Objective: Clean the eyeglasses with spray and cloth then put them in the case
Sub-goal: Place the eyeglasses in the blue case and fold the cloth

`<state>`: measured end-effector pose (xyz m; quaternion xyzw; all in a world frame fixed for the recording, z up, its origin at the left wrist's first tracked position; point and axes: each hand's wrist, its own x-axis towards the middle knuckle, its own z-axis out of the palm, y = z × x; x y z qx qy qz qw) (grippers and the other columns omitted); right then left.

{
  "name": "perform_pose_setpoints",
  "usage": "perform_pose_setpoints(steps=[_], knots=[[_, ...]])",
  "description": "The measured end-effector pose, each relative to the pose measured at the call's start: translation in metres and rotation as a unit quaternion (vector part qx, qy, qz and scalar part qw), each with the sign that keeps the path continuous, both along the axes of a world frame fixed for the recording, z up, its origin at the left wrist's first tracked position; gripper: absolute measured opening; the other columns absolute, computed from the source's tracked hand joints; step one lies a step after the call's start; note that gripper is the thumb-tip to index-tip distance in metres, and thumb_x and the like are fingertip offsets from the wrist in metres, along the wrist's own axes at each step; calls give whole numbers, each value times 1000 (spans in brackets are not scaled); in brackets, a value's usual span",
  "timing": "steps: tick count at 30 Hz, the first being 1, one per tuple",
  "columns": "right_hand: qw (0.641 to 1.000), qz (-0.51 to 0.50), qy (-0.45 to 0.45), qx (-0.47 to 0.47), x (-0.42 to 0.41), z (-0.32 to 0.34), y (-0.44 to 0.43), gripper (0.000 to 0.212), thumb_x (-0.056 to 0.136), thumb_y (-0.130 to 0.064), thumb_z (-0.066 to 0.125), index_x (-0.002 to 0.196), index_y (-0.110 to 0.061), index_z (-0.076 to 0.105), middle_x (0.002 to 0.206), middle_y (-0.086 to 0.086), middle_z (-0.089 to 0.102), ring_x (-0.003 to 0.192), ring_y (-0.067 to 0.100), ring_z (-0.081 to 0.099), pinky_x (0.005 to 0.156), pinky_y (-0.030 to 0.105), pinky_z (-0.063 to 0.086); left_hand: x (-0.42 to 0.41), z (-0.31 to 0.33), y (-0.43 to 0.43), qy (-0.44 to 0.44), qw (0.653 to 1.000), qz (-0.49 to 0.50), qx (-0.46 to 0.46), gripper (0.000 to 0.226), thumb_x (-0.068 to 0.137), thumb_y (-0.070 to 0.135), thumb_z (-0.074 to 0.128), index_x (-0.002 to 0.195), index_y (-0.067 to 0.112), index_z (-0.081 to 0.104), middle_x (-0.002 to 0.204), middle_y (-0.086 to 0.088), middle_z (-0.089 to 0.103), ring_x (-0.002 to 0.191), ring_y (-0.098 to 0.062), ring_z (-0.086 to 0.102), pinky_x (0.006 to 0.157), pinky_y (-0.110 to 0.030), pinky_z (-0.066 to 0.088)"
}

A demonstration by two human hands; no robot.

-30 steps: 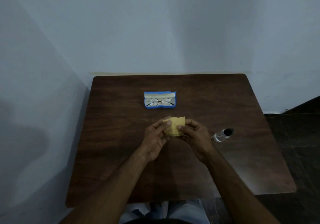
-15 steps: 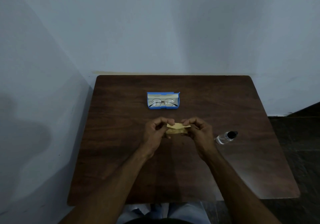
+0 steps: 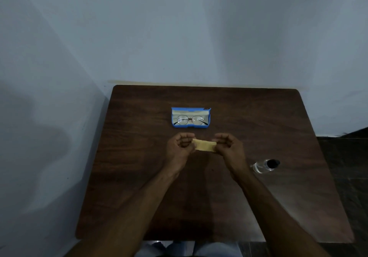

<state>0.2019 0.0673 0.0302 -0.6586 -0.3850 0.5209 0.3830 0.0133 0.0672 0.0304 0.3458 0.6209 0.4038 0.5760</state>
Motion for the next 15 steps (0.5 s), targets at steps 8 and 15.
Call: perform_pose_setpoints(steps=[8,15], knots=[[995,-93,-34,22,-35,-34,78,37,76,14,74,102,-12,66,88,-2,71,84,15,69,77,27,57,-1,-25,75,109,990,62,70,28,85,-8,77,102,14,73,101,0,77,94,-14,74,85,-25,61],[969,-53,-212,113,-58,-75,116,14,86,-4,75,95,-7,65,95,6,69,88,18,62,76,17,37,-3,-63,112,213,969,84,92,19,87,0,76,94,16,69,89,9,71,79,5,66,73,-13,54]])
